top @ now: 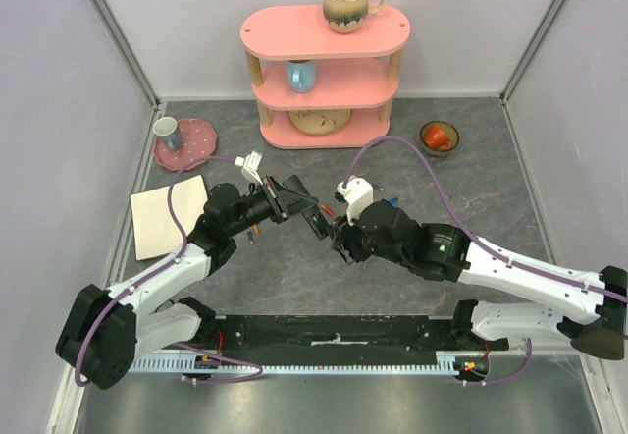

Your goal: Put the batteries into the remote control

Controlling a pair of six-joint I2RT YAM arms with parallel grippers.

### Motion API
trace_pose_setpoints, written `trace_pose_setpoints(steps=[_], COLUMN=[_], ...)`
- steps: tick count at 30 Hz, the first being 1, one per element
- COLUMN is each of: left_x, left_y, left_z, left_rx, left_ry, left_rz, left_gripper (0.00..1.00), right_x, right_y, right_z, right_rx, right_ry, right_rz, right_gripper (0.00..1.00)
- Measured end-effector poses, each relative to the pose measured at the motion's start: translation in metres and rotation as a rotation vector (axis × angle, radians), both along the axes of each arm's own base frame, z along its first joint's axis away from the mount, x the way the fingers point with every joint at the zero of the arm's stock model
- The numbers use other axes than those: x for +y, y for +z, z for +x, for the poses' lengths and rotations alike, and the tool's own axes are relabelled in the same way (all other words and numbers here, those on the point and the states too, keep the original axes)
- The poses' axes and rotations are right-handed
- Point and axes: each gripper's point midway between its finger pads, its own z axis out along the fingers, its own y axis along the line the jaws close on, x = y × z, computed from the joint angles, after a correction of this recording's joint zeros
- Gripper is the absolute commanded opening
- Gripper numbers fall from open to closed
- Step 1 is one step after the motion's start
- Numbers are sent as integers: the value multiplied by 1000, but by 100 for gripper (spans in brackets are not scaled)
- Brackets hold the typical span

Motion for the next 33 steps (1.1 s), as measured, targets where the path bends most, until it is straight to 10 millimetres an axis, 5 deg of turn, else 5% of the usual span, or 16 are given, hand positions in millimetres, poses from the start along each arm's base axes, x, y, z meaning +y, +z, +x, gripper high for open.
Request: trace_pose_setpoints(steps=[7, 11, 14, 18, 25, 33], left_x=[5, 15, 23, 30, 37, 43], left_y=[-7, -14, -18, -23, -28, -18], left_z=[4, -1, -10, -26, -49, -66], left_rx=[0, -1, -8, -22, -51, -115], left_ry=[22, 36, 42, 27, -2, -20], left_rz=[26, 39, 39, 29, 10, -27], left_gripper=[2, 2, 2, 2, 2, 2], right_x=[-19, -54, -113, -172, -231, -270], right_y=[2, -8, -33, -75, -142, -179], right_z=[8, 42, 85, 112, 147, 166], right_rx=[-34, -44, -10, 92, 267, 356], right_ry=[-69, -233, -462, -660, -854, -967], right_rz=[-35, -104, -165, -263, -397, -470], right_gripper=[50, 50, 51, 53, 52, 52])
